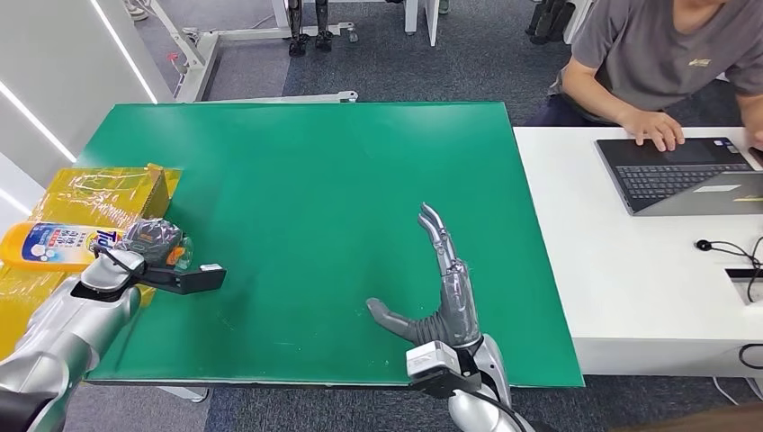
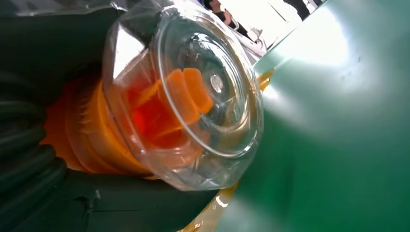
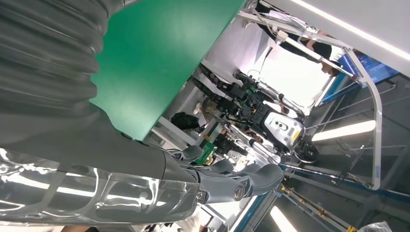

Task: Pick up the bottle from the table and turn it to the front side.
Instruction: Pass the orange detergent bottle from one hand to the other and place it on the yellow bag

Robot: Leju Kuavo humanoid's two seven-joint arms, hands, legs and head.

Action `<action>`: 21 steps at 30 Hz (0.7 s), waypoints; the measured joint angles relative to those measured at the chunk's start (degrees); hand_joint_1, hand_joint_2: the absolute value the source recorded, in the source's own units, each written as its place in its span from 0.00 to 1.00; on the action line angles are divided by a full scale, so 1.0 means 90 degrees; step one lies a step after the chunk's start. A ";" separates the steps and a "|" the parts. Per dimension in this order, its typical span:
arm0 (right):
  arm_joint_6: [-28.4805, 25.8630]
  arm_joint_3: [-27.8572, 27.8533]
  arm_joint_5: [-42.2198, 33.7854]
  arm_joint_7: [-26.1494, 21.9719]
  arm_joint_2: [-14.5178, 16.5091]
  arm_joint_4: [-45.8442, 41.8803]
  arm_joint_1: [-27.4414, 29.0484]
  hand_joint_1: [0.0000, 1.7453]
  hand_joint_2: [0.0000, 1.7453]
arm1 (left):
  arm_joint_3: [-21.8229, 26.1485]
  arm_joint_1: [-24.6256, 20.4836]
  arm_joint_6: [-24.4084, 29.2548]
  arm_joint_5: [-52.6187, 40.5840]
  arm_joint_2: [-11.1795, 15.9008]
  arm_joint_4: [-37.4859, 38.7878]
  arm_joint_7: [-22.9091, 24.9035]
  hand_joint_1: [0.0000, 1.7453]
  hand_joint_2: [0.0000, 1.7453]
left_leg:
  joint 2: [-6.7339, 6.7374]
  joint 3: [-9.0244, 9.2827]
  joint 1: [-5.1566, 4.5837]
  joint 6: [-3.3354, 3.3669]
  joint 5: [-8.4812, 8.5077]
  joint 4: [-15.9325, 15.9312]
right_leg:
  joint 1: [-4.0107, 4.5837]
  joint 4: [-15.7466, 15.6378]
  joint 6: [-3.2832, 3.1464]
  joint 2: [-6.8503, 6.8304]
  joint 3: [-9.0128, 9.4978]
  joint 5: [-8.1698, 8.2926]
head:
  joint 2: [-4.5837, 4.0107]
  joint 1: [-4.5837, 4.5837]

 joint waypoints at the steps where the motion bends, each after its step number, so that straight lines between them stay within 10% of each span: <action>1: 0.0001 0.0000 0.0000 0.0000 0.0000 0.0007 -0.0001 0.00 1.00 | 0.0000 0.0021 0.0002 0.0007 0.0019 0.0010 -0.0018 0.97 1.00 | 0.0000 0.0000 0.0000 0.0000 0.0000 0.0000 | 0.0000 0.0000 0.0000 0.0000 0.0000 0.0000 | 0.0000 0.0000; 5: 0.0005 0.0000 0.0003 -0.0002 0.0000 0.0016 -0.0001 0.00 1.00 | 0.0001 0.0061 -0.0038 0.0055 0.0047 0.0046 -0.0048 0.00 1.00 | -0.0001 -0.0002 -0.0002 0.0001 -0.0001 0.0000 | 0.0000 -0.0002 0.0001 -0.0001 -0.0001 -0.0001 | 0.0000 0.0001; 21: 0.0434 -0.0002 0.0202 0.0231 0.0002 -0.0133 0.0008 0.00 1.00 | 0.0129 0.0189 0.0466 0.0707 -0.0032 0.0058 0.0021 0.00 1.00 | 0.0000 0.0000 -0.0001 0.0000 0.0000 0.0000 | -0.0001 0.0000 0.0000 -0.0001 0.0000 0.0000 | 0.0000 0.0001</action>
